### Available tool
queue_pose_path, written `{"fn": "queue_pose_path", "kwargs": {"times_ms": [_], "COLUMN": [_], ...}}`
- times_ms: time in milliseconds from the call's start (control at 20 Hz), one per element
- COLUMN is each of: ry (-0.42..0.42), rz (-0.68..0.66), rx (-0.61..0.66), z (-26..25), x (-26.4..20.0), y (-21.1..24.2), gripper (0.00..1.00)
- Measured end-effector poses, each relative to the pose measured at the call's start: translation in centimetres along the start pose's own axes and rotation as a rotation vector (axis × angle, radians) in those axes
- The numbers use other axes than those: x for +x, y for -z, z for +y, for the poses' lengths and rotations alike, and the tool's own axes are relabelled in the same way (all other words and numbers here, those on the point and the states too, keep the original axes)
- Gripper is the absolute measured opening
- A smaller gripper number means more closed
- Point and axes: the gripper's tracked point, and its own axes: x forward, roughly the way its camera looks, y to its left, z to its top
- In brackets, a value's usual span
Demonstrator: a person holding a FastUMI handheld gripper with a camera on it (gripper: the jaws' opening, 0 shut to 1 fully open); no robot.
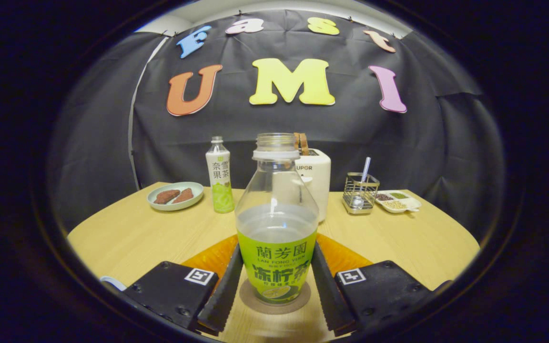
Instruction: Take the bottle from table, then pour the juice into the cup, finally place the bottle on the coaster
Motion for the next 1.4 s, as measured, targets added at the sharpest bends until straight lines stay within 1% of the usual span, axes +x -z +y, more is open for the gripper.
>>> {"fn": "queue_pose_path", "kwargs": {"times_ms": [50, 250, 300, 450, 650, 700, 950, 1050, 1250, 1400], "ry": [-0.002, -0.029, -0.039, -0.067, -0.058, -0.067, -0.052, -0.03, 0.039, 0.063], "rz": [0.005, 0.013, 0.003, -0.034, -0.099, -0.118, -0.164, -0.167, -0.144, -0.166], "rx": [-0.005, -0.02, -0.022, -0.019, -0.036, -0.041, -0.054, -0.04, -0.018, -0.015], "z": [0.1, 0.2, 0.2, 0.9, 0.9, 1.5, 1.6, 1.2, 0.1, -0.2], "x": [0.0, -0.8, -1.1, -3.1, -6.7, -8.0, -13.7, -16.1, -21.4, -26.0], "y": [0.0, -0.3, -0.7, -2.4, -4.5, -5.7, -7.5, -7.8, -7.7, -8.3], "gripper": [0.8, 0.98, 1.0, 1.0, 1.0, 1.0, 1.0, 1.0, 1.0, 1.0]}}
